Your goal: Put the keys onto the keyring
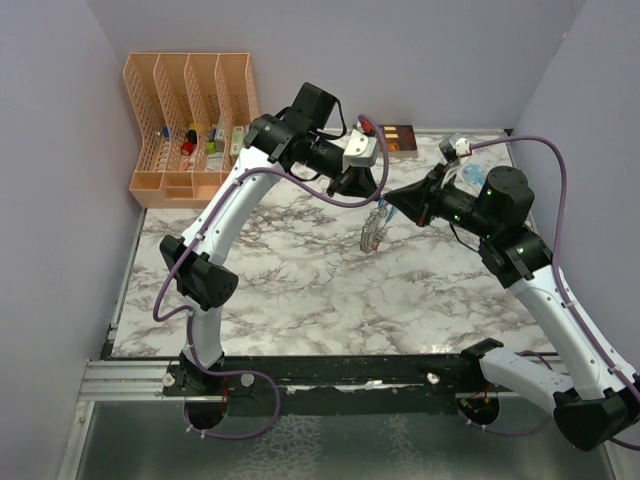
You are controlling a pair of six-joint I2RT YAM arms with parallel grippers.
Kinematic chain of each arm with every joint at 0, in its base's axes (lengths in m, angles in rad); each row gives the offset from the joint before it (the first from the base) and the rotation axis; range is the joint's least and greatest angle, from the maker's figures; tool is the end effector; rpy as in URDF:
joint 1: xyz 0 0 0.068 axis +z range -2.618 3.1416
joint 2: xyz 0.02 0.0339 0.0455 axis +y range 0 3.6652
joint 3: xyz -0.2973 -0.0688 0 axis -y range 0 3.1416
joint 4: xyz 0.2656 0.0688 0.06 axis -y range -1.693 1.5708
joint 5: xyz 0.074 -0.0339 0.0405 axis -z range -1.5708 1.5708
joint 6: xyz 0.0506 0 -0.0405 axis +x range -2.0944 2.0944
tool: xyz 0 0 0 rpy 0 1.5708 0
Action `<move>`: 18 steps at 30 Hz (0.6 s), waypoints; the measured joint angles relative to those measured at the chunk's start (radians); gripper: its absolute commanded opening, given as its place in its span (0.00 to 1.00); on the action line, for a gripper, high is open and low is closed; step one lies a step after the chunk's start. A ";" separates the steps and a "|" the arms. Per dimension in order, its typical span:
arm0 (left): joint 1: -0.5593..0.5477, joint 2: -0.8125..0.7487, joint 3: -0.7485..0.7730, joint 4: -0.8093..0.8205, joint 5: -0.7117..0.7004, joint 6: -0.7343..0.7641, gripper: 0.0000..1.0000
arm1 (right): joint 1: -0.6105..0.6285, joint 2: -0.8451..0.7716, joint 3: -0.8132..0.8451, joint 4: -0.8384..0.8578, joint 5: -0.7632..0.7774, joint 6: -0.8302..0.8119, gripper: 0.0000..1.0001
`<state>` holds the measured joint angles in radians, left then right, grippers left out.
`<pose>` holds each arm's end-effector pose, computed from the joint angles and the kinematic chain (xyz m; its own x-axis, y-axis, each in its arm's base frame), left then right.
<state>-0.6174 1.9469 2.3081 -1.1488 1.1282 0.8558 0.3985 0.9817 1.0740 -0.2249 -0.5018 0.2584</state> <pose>0.3192 -0.2827 0.4722 0.2009 0.2540 -0.9461 0.9397 -0.3228 0.1129 0.2035 0.1121 0.4293 -0.3170 0.1096 -0.9421 -0.7226 0.6154 0.3148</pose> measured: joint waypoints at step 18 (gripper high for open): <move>-0.012 0.001 -0.026 0.040 0.008 -0.028 0.00 | 0.000 0.000 -0.002 0.030 0.061 0.111 0.01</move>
<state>-0.6296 1.9480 2.2818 -1.1084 1.1366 0.8276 0.3985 0.9813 1.0718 -0.1951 -0.4412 0.3698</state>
